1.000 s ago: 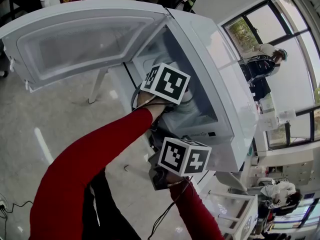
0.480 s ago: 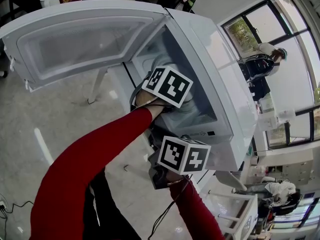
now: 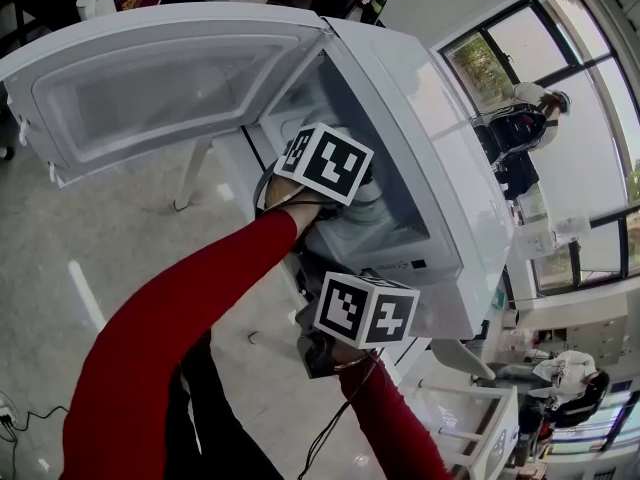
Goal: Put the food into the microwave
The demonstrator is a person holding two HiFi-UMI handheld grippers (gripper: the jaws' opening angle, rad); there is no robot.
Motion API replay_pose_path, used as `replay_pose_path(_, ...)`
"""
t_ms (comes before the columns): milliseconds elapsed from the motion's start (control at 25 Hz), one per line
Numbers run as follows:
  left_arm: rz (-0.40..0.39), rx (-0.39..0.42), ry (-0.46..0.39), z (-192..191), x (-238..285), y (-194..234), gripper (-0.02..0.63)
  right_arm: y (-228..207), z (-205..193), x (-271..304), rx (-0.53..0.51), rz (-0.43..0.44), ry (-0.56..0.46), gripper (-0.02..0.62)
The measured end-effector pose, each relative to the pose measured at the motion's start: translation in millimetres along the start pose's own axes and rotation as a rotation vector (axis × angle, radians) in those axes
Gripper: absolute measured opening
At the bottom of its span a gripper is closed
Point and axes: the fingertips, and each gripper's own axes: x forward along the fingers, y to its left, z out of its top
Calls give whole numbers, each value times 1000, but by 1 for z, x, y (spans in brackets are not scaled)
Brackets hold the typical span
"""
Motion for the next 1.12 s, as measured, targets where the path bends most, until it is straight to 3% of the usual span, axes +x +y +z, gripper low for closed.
replay_pose_path(120,1,6,-32,8,-8,6,120,2,1,1,-4,2,-8,14)
replay_pose_path(280,5,27,-74,18,-22,13,51,8,6,3,-10,9,-28,14)
replay_pose_path(480,-9,9,-75,12,-39,25,12,20,17,3,-20,28,-68,14)
replay_pose_path(960,-178,-101,-122,-4,-108,31,9,57,43,-20,8,112,-219,12)
replay_pose_path(1120,-187,-87,-153,-9,-139,27,9,67,53,-35,0,129,-280,14)
